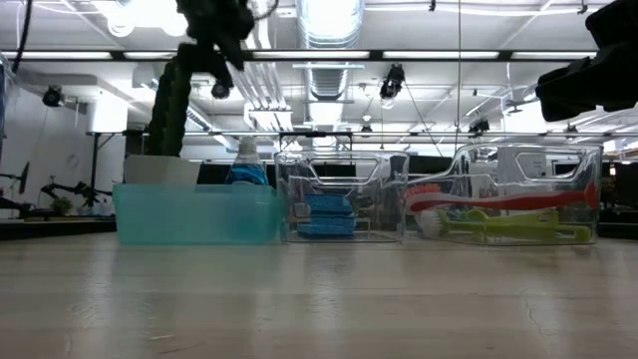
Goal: Pick & Place Kitchen Sink Supplies
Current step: Put the blue liquid soap into the green bin
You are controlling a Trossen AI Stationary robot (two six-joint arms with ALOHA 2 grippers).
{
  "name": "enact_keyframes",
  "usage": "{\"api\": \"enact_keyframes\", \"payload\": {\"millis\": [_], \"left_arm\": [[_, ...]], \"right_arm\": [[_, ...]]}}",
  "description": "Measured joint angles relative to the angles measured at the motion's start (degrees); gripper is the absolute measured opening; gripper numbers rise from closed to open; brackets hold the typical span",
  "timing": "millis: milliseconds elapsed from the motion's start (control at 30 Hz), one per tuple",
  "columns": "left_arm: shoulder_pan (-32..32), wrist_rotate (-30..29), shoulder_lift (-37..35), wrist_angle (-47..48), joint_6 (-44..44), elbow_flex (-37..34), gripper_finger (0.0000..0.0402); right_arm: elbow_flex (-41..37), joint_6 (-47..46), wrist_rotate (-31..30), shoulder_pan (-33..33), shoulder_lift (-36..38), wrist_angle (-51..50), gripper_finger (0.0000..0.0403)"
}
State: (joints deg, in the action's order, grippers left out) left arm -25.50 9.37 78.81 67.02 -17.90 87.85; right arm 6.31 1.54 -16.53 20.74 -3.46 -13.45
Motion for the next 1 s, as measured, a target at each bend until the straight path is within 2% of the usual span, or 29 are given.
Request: {"api": "enact_keyframes", "payload": {"millis": [200,333,433,533,667,1000], "left_arm": [[11.26,0.99,-3.7,-0.05,-6.56,0.0,0.0193],[21.48,0.92,-4.34,-0.12,-8.31,0.0,0.0193],[29.59,-0.25,-3.72,-1.31,-13.61,-0.02,0.0193],[37.18,-3.27,-2.13,-4.65,-18.55,-0.02,0.0193],[45.41,-5.45,0.85,-8.67,-20.07,-0.02,0.0193],[59.22,-6.83,8.54,-10.7,-32.46,-0.02,0.0193]], "right_arm": [[0.0,0.03,0.0,0.0,0.0,-0.01,0.0008],[0.0,0.02,-0.01,0.01,0.0,0.0,0.0008],[0.0,0.08,0.01,0.01,0.0,-0.01,0.0008],[0.0,0.11,0.0,0.01,0.0,0.0,0.0008],[0.0,0.07,0.01,0.01,0.0,0.0,0.0008],[0.0,0.11,-0.01,0.01,0.0,-0.01,0.0008]]}}
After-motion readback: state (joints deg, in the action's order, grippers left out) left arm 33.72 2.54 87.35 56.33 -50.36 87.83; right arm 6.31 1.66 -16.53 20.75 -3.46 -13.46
